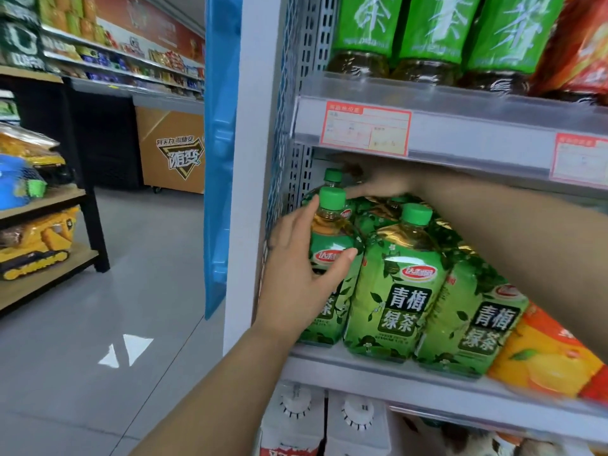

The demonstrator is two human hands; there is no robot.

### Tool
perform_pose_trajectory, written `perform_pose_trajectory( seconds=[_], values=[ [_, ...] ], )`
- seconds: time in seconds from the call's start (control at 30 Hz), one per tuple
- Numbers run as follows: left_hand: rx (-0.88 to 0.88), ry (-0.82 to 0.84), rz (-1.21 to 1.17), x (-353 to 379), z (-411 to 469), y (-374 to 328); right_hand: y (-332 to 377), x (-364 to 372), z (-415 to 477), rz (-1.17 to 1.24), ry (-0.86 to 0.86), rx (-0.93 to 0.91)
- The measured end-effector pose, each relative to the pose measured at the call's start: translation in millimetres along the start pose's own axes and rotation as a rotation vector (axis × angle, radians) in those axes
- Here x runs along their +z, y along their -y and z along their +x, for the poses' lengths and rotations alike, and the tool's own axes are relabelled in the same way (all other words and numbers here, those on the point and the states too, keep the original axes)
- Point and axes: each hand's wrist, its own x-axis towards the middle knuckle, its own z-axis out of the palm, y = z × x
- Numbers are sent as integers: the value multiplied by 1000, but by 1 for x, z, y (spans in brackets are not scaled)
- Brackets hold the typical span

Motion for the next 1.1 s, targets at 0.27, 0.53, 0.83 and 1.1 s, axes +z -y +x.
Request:
perform_pose_trajectory(
  seconds=[0.27,0.53,0.83,1.1],
  values=[
    [-5,8,8,0,0,1,-2,3,20,182,38,10],
    [0,16,11,-1,-1,0,6,6,13,159,73,-19],
    [15,4,14,-1,-1,0,14,1,-5,29,3,-167],
    [-9,23,22,-2,0,-4,15,-2,-36,123,-15,-171]
  ],
)
